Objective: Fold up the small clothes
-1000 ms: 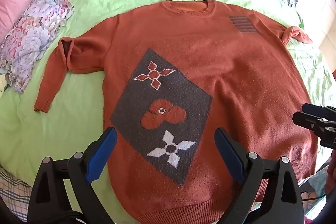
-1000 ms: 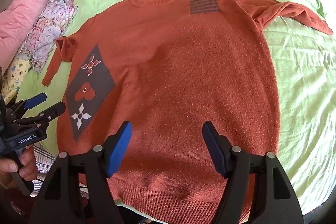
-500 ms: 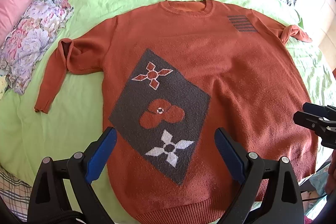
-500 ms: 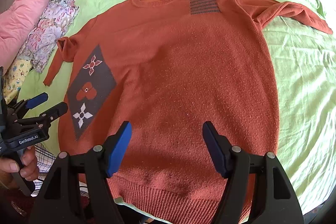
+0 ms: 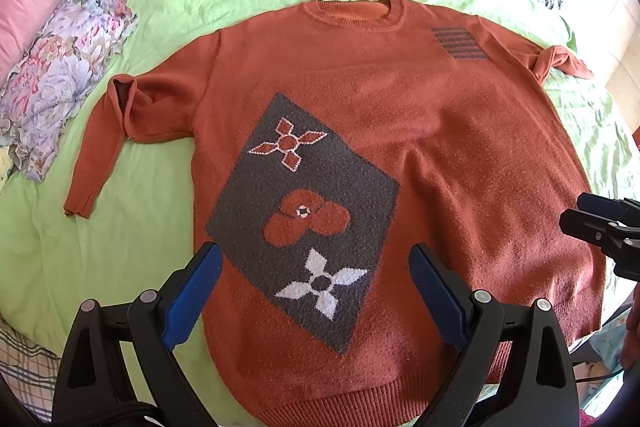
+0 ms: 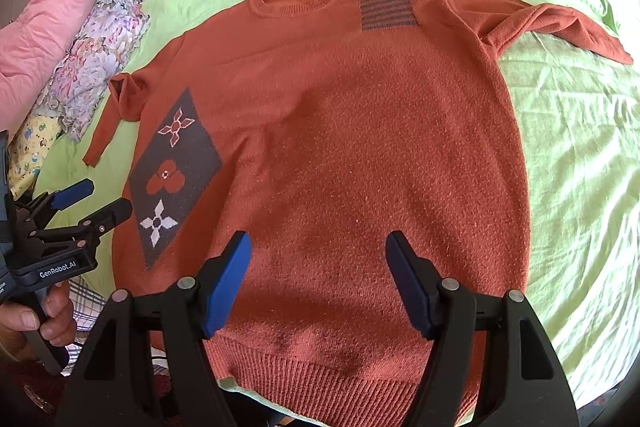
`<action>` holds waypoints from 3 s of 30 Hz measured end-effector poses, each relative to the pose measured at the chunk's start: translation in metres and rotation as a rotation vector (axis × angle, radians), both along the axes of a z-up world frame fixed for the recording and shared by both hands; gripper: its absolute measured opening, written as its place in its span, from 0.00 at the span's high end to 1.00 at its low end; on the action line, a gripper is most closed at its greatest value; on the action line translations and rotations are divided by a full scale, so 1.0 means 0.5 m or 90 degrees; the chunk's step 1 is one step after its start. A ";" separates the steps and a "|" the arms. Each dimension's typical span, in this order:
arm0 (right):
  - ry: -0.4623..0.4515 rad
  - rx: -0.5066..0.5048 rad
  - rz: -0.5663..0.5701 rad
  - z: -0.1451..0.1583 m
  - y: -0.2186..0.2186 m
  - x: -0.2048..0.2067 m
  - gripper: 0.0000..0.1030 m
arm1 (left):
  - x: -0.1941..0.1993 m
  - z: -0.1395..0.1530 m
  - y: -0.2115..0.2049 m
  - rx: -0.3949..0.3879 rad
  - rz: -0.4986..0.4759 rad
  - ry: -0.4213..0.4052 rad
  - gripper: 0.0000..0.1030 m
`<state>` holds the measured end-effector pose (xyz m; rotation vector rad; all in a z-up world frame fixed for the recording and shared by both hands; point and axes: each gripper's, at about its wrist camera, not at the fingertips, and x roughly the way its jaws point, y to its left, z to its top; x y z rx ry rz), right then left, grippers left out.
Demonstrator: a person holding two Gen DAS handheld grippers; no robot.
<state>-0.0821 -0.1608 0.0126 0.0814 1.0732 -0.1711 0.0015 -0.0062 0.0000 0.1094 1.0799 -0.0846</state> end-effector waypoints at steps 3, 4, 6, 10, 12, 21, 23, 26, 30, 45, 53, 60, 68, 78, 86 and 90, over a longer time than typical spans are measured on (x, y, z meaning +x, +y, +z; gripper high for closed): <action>0.016 0.026 -0.003 0.000 -0.001 0.002 0.32 | 0.000 -0.001 0.001 0.001 0.000 -0.003 0.08; 0.017 0.028 -0.003 0.001 -0.001 0.003 0.32 | 0.000 0.000 0.001 -0.003 0.000 -0.001 0.08; 0.027 0.039 -0.005 0.000 0.000 0.006 0.32 | 0.002 0.000 0.002 -0.004 0.000 0.002 0.08; 0.034 0.039 -0.007 0.001 0.000 0.005 0.32 | 0.007 0.000 0.002 -0.016 0.000 0.020 0.08; 0.034 0.013 -0.008 0.000 0.003 0.008 0.32 | 0.009 -0.001 0.002 -0.022 0.000 0.039 0.08; 0.020 0.010 -0.007 -0.001 0.000 0.014 0.32 | 0.020 -0.009 -0.007 -0.022 0.000 0.019 0.07; -0.001 0.016 -0.003 0.000 -0.007 0.016 0.32 | 0.024 -0.012 -0.010 -0.023 0.000 0.024 0.07; -0.008 0.010 -0.006 0.002 -0.020 0.022 0.32 | 0.032 -0.021 -0.017 -0.017 -0.002 0.029 0.07; -0.016 0.016 -0.022 0.011 -0.045 0.028 0.32 | 0.049 -0.027 -0.022 -0.029 0.002 0.043 0.07; -0.078 0.013 -0.165 0.108 -0.284 0.038 0.32 | 0.158 -0.033 -0.048 -0.044 0.038 0.057 0.06; -0.116 0.019 -0.273 0.189 -0.482 0.043 0.32 | 0.223 -0.025 -0.058 -0.044 0.054 0.043 0.06; -0.118 0.016 -0.329 0.217 -0.596 0.113 0.32 | 0.273 -0.024 -0.061 -0.047 0.070 0.043 0.06; -0.133 0.053 -0.424 0.230 -0.768 0.227 0.32 | 0.299 -0.056 -0.080 -0.032 0.073 0.082 0.06; -0.032 0.021 -0.542 0.159 -0.935 0.293 0.73 | 0.343 -0.090 -0.131 -0.039 0.072 0.109 0.06; -0.124 0.012 -0.449 0.206 -0.867 0.259 0.95 | 0.364 -0.095 -0.162 -0.054 0.058 0.110 0.06; -0.186 0.073 -0.309 0.244 -0.732 0.289 0.95 | 0.352 -0.085 -0.144 -0.065 0.062 0.106 0.06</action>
